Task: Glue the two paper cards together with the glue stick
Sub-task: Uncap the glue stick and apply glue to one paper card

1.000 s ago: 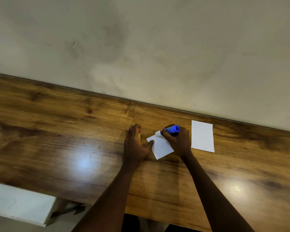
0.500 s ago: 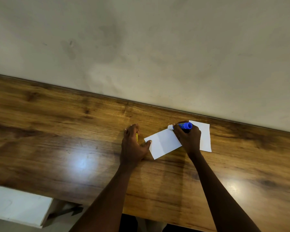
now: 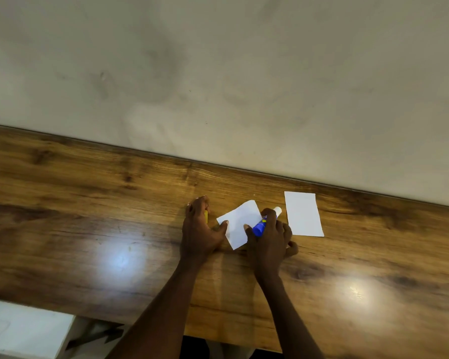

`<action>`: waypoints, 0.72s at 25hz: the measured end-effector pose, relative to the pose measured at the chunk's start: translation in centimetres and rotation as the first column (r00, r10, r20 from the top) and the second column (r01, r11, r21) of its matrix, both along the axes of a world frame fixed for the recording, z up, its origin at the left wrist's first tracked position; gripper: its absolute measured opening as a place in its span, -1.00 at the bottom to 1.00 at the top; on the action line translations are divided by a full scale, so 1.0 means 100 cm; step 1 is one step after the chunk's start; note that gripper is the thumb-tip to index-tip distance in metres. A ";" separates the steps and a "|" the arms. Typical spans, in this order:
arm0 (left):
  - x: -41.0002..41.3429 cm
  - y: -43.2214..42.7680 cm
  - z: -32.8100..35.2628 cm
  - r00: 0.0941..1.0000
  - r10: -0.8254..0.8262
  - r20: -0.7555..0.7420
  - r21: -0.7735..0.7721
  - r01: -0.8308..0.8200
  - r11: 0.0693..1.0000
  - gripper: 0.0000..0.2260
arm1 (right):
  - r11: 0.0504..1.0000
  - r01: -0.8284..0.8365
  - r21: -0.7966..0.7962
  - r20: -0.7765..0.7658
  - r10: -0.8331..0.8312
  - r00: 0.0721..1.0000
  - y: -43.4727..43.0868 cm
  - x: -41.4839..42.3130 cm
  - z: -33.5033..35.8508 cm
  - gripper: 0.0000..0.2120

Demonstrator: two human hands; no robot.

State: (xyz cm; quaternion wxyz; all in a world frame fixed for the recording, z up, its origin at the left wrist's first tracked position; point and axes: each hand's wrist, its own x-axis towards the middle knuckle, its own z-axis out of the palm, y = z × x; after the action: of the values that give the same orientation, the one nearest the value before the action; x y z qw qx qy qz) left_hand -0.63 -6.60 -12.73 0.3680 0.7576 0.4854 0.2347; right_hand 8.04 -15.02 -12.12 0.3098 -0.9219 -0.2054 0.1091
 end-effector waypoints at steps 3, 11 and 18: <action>0.001 -0.001 0.003 1.000 0.008 0.002 0.002 -0.008 1.000 -0.41 | 0.929 0.167 0.331 -0.225 -0.094 0.970 0.008 0.003 0.011 -0.40; -0.001 -0.002 0.007 0.999 -0.009 0.053 -0.011 0.010 1.000 -0.42 | 0.649 0.454 0.610 -0.451 -0.187 0.873 0.003 -0.003 0.021 -0.37; -0.002 -0.002 0.009 0.993 0.019 0.113 -0.022 -0.016 1.000 -0.44 | 0.903 -0.195 0.382 -0.250 0.304 0.919 0.015 0.063 0.046 -0.34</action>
State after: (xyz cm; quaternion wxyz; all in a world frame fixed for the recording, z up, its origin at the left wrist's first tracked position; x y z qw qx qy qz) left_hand -0.84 -6.82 -11.83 0.4008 0.7348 0.4729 0.2752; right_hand 14.39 -13.57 -7.57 0.4795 -0.7897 -0.2891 0.2507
